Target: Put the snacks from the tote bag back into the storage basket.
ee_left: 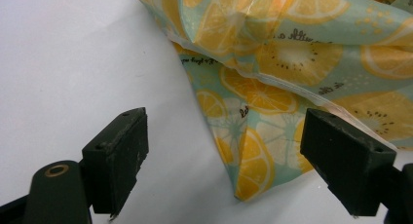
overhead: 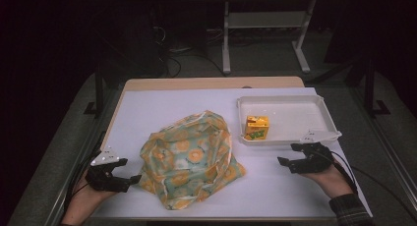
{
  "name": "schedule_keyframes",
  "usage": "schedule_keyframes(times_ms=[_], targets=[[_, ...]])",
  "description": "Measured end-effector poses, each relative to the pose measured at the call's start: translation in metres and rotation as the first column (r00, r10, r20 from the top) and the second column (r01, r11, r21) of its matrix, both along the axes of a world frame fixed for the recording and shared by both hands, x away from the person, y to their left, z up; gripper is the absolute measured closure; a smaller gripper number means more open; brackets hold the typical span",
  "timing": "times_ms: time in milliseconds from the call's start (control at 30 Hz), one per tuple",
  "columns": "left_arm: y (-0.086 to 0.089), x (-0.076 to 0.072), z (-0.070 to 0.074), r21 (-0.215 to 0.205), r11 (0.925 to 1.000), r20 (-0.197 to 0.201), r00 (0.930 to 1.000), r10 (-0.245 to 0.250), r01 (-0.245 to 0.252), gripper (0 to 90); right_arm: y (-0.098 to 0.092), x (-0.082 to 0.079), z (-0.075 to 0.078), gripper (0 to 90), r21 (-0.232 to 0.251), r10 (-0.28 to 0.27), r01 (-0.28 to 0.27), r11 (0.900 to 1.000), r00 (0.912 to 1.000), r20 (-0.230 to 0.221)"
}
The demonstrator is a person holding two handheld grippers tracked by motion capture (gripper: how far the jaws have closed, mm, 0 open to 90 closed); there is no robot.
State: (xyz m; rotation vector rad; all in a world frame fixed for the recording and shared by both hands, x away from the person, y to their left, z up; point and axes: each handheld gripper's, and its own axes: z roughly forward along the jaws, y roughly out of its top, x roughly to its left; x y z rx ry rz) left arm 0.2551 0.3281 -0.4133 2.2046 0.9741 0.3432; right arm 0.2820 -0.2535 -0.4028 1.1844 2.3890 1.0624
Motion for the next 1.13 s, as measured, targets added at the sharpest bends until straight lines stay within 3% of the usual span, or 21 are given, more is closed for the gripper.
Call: schedule_keyframes(times_ms=[367, 567, 1133], targets=[[-0.002, 0.000, -0.001, 0.003, 0.9999, -0.004, 0.9999, -0.015, 0.015, 17.3, 0.003, -0.025, -0.011, 23.9, -0.030, 0.005, -0.005, 1.000, 1.0000, -0.002], [-0.003, 0.000, -0.002, 0.001, 0.9999, -0.002, 0.9999, -0.014, 0.014, 17.3, 0.005, -0.037, -0.021, 21.3, -0.068, 0.013, -0.015, 0.998, 0.9993, -0.034], [-0.002, 0.001, -0.004, 0.018, 0.9996, -0.005, 0.9998, -0.020, 0.020, 17.3, 0.007, -0.037, -0.027, 16.2, -0.084, 0.011, -0.012, 0.996, 0.9998, -0.016]])
